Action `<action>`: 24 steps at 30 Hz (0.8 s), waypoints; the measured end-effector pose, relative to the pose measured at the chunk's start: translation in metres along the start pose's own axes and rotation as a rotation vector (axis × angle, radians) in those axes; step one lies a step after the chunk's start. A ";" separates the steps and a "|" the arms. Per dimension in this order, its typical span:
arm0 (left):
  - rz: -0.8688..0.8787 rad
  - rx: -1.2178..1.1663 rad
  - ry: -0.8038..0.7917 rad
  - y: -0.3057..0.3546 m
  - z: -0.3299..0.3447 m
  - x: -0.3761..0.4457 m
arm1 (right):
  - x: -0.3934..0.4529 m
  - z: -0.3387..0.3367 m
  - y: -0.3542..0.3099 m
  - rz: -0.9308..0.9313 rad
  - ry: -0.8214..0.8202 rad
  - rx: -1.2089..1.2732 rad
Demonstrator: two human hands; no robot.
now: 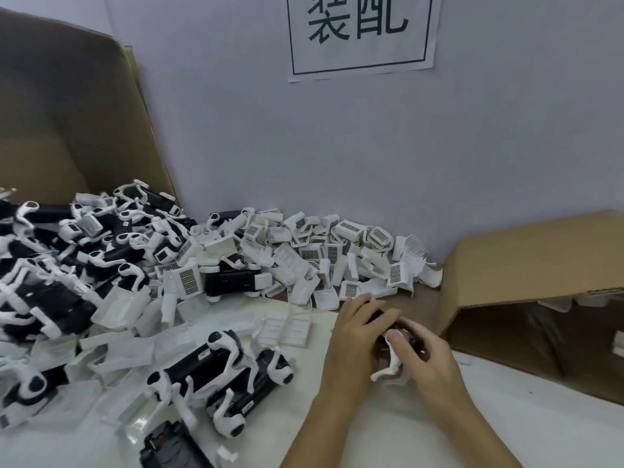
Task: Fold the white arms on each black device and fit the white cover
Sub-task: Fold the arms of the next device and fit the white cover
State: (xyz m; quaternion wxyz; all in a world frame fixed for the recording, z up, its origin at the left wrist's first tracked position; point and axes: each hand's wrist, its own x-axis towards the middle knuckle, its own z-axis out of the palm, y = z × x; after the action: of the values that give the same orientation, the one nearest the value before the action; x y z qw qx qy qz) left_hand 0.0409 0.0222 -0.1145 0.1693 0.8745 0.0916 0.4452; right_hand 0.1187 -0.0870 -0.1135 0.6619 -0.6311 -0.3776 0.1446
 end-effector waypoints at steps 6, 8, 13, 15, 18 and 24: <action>-0.194 -0.032 0.135 -0.004 0.000 -0.003 | -0.003 0.002 -0.002 0.021 0.272 -0.059; -0.362 -0.155 0.230 -0.002 -0.005 -0.002 | -0.002 0.001 -0.001 -0.042 0.381 -0.113; -0.800 -0.756 -0.033 0.009 -0.005 0.003 | -0.005 0.009 0.002 -0.154 0.276 -0.333; -0.870 -0.872 -0.088 0.011 -0.004 0.005 | -0.007 0.011 0.003 -0.216 0.157 -0.425; -0.933 -1.017 -0.022 0.010 -0.003 0.009 | -0.009 0.013 0.002 -0.286 0.088 -0.499; -0.899 -1.177 0.119 0.008 -0.006 0.009 | -0.006 0.013 0.006 -0.143 0.139 -0.542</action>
State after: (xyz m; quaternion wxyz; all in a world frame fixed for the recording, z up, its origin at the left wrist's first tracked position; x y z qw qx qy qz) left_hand 0.0420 0.0184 -0.1012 0.7706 0.4916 0.1960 0.3551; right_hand 0.1073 -0.0803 -0.1217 0.5021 -0.7651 -0.3997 -0.0523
